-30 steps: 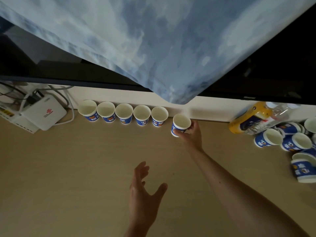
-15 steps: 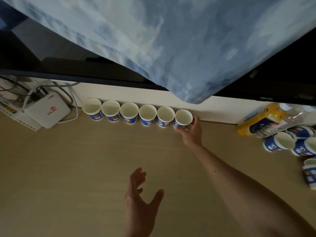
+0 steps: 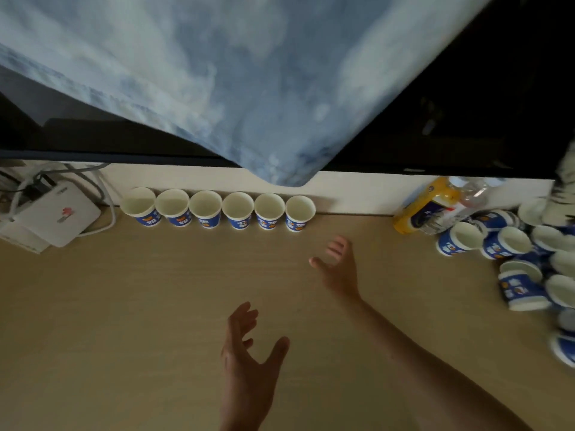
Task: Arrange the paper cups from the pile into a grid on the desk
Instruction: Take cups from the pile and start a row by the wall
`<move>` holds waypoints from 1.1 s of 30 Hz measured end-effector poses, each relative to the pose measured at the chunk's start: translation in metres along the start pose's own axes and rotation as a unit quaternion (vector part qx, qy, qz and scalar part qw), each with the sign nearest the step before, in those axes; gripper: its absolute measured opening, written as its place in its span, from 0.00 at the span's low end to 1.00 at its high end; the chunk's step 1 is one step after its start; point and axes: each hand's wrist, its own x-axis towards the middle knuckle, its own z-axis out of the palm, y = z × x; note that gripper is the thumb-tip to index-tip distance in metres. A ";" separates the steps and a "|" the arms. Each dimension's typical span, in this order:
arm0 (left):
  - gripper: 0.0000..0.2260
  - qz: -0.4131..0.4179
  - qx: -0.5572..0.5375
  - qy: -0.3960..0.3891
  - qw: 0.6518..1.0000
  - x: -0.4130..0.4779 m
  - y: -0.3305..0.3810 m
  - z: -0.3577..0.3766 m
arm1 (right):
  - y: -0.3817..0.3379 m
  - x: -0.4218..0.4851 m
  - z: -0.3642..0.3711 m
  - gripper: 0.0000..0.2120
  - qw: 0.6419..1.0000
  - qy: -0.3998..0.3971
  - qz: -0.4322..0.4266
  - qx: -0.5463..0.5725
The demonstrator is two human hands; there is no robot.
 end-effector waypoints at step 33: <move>0.23 0.059 0.076 -0.211 0.973 -0.198 0.136 0.272 | 0.087 -0.031 -0.518 0.45 0.831 0.105 -0.016 -0.546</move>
